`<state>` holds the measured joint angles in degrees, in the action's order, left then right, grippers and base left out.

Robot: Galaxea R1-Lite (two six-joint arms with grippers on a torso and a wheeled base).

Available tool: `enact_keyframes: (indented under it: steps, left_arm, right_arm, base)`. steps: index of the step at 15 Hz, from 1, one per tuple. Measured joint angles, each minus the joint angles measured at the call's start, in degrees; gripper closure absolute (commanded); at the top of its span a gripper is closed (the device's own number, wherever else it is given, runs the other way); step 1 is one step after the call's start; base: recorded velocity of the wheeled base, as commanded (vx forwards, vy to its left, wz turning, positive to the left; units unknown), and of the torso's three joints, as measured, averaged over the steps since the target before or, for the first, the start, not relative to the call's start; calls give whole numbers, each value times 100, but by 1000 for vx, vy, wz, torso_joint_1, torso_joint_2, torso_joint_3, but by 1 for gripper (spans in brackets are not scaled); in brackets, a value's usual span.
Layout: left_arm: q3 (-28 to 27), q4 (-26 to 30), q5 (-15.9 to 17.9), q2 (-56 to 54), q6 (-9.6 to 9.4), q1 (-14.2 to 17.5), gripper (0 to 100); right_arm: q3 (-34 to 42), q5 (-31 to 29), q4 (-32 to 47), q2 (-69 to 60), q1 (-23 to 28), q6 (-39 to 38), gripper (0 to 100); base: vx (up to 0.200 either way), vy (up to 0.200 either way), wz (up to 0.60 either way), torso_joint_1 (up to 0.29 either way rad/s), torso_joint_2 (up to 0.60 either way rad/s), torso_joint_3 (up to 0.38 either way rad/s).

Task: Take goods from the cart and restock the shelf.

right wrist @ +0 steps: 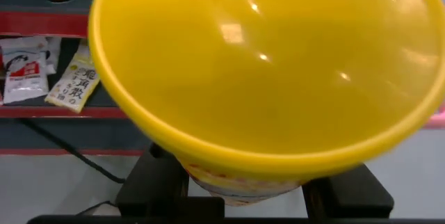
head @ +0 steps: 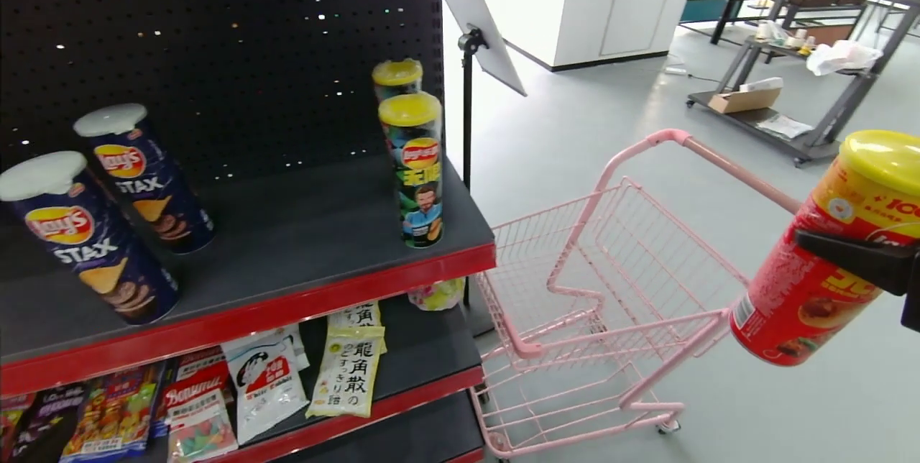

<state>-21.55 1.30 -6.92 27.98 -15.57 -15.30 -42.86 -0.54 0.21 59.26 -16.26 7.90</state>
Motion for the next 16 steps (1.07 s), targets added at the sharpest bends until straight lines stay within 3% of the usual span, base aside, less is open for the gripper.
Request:
enact_keyframes:
  steps: [3, 7, 10, 14, 16]
  left_arm:
    - [0, -7, 0, -1, 0, -5, 0]
    - [2, 2, -10, -6, 0, -7, 0]
    - [17, 4, -7, -9, 0, 1, 0]
    - [39, 4, -10, -9, 0, -2, 0]
    - [37, 11, -10, -9, 0, 1, 0]
  right_arm:
    - [28, -6, -13, -13, 1, 0, 100]
    - [284, -6, -34, -141, 12, -2, 100]
    - [601, 1039, -65, -568, -27, -38, 100]
    - [762, 1314, -78, -859, -27, -27, 100]
    - [813, 1870, -83, -913, -40, -79, 100]
  base:
    - [0, 0, 600, 2, 1, 2]
    - [0, 0, 0, 0, 0, 0]
    - [0, 200, 0, -1, 5, 7]
    - [0, 200, 0, 7, 6, -1]
    - [0, 200, 0, -5, 2, 5]
